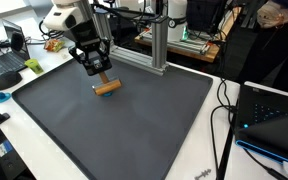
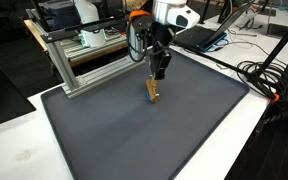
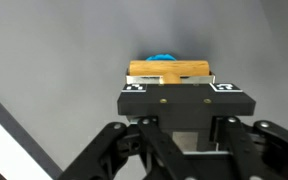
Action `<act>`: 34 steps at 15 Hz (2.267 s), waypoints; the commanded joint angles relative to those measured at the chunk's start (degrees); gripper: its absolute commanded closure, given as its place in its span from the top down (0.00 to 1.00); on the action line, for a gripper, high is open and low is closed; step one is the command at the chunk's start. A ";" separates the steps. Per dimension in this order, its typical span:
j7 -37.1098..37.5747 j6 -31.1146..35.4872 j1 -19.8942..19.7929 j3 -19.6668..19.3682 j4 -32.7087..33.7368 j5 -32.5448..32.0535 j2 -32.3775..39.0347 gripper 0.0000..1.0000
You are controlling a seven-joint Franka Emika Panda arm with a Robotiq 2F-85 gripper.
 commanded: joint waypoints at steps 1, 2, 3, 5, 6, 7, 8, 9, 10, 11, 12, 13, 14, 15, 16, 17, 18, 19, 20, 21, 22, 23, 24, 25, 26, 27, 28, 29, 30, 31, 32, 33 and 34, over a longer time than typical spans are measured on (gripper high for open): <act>-1.33 1.68 -0.66 0.37 -1.97 -0.33 -0.16 0.23; -1.43 1.79 -0.62 0.45 -2.26 -0.29 -0.10 0.23; -1.35 1.96 -0.52 0.50 -2.54 -0.31 0.02 0.23; -1.48 2.62 -0.36 0.79 -3.04 -0.16 0.16 0.23; -1.39 2.81 -0.22 0.91 -3.23 -0.16 0.24 0.23; -1.48 3.03 -0.21 1.13 -3.44 0.09 0.24 0.23; -1.53 3.30 -0.15 1.28 -3.68 0.21 0.17 0.23; -1.56 3.55 -0.10 1.33 -3.87 0.15 0.11 0.23; -1.51 3.73 -0.06 1.37 -3.99 0.08 0.07 0.23; -1.50 3.86 -0.08 1.40 -4.07 0.09 0.02 0.23; -1.59 3.97 -0.18 1.47 -4.05 0.28 -0.01 0.23; -1.91 4.27 -0.34 1.61 -4.18 0.56 -0.14 0.23; -2.77 3.75 -0.64 1.99 -4.23 1.26 -0.26 0.23; -2.86 3.97 -0.70 2.01 -4.26 1.42 -0.33 0.23; -3.53 4.13 -0.97 2.23 -4.33 2.02 -0.48 0.23; -4.53 3.95 -1.27 2.54 -4.39 2.67 -0.61 0.23; -4.57 4.23 -1.18 2.29 -4.46 2.27 -0.61 0.23; -5.11 4.22 -1.38 2.37 -4.45 2.65 -0.58 0.23; -4.69 4.13 -1.16 1.88 -4.41 1.89 -0.48 0.23; -4.18 3.75 -1.02 1.45 -4.38 1.20 -0.41 0.23; -4.02 3.70 -1.04 1.24 -4.41 0.89 -0.37 0.23; -3.69 3.67 -1.01 0.92 -4.51 0.42 -0.35 0.23; -3.48 3.78 -0.97 0.60 -4.63 -0.10 -0.33 0.23; -3.48 3.71 -0.97 0.41 -4.70 -0.37 -0.35 0.23; -3.32 3.86 -0.92 0.17 -4.83 -0.72 -0.42 0.23; -3.03 3.98 -0.78 -0.11 -4.98 -1.25 -0.52 0.23; -3.01 3.86 -0.70 -0.27 -5.14 -1.67 -0.65 0.23; -2.93 3.84 -0.64 -0.41 -5.31 -2.08 -0.76 0.23; -2.76 3.99 -0.53 -0.60 -5.56 -2.65 -0.91 0.23; -2.64 4.15 -0.48 -0.72 -5.74 -3.03 -1.01 0.23; -2.65 4.15 -0.48 -0.76 -5.88 -3.25 -1.10 0.23; -2.65 4.22 -0.49 -0.77 -5.99 -3.36 -1.17 0.23; -2.64 4.30 -0.47 -0.79 -6.06 -3.57 -1.20 0.23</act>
